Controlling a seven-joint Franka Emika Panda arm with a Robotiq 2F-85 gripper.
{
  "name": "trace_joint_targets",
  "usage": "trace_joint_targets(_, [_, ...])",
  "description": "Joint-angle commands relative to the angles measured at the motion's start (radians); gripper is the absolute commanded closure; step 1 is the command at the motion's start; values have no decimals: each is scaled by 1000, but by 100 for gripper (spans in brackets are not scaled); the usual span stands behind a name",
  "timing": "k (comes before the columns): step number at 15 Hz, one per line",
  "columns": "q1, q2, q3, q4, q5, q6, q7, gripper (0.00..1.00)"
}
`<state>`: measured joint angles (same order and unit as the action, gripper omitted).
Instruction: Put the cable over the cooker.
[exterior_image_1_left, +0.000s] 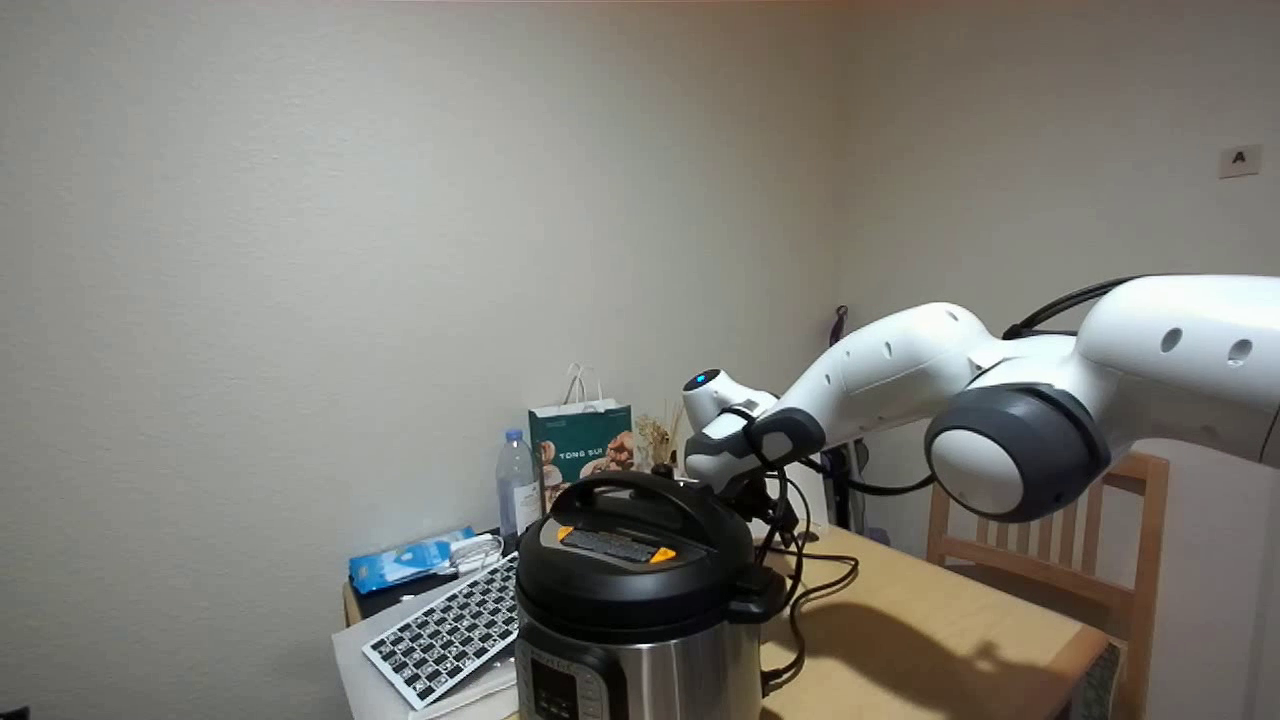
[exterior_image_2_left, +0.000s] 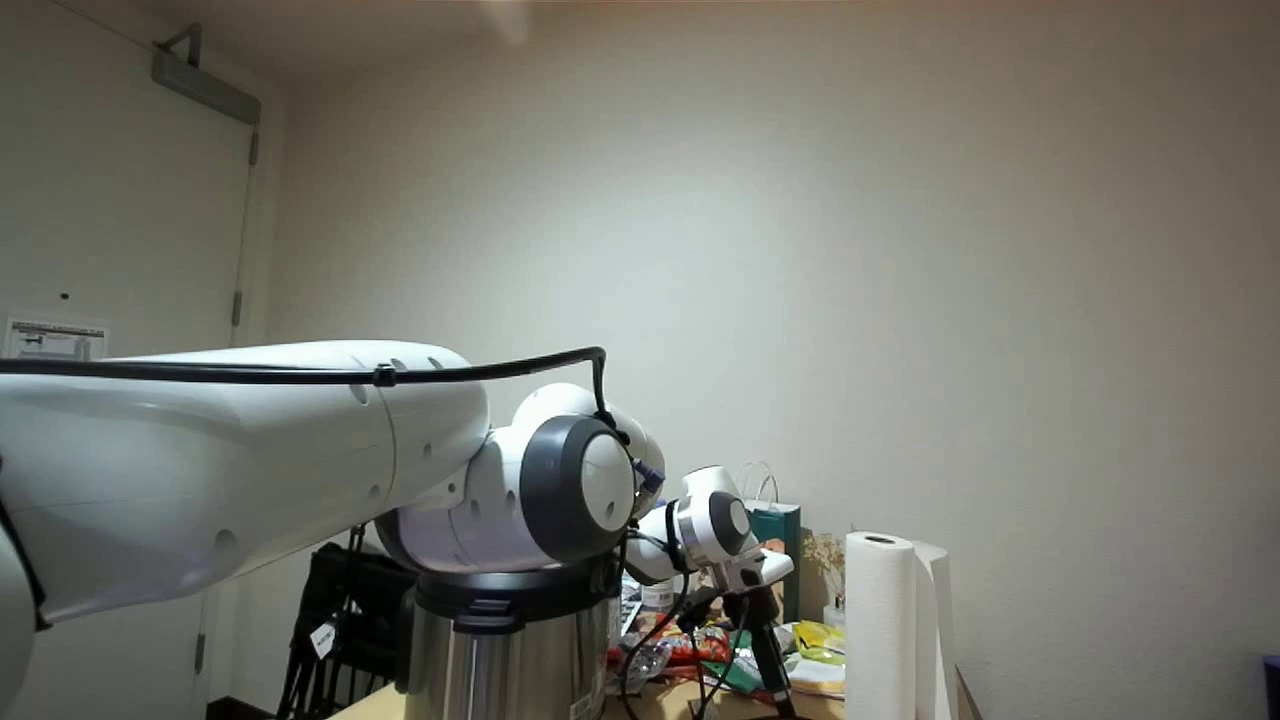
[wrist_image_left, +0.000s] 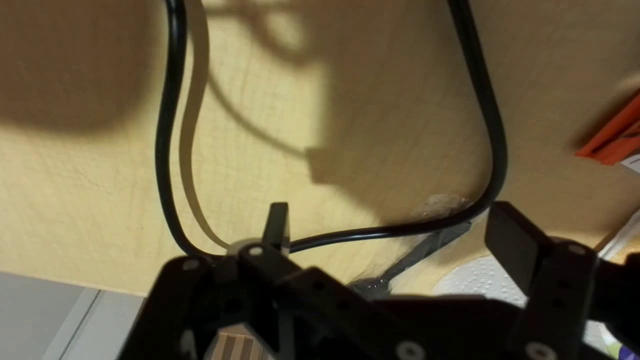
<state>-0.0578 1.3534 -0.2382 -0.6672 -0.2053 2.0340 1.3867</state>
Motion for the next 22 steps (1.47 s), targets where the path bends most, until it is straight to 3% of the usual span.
trace_joint_targets(1, [-2, 5, 0, 8, 0, 0, 0, 0])
trace_joint_targets(6, [-10, 30, 20, 46, 11, 14, -23, 0])
trace_joint_targets(14, [-52, 84, 135, 132, 35, -38, -229, 0])
trace_joint_targets(17, [-78, 95, 192, 131, 49, -121, -338, 0])
trace_joint_targets(20, [-84, 156, 167, 213, 125, -259, -408, 0])
trace_joint_targets(21, [-81, 110, 161, 139, 129, -251, -396, 25])
trace_joint_targets(22, [-84, 118, 158, 151, 135, -263, -400, 26])
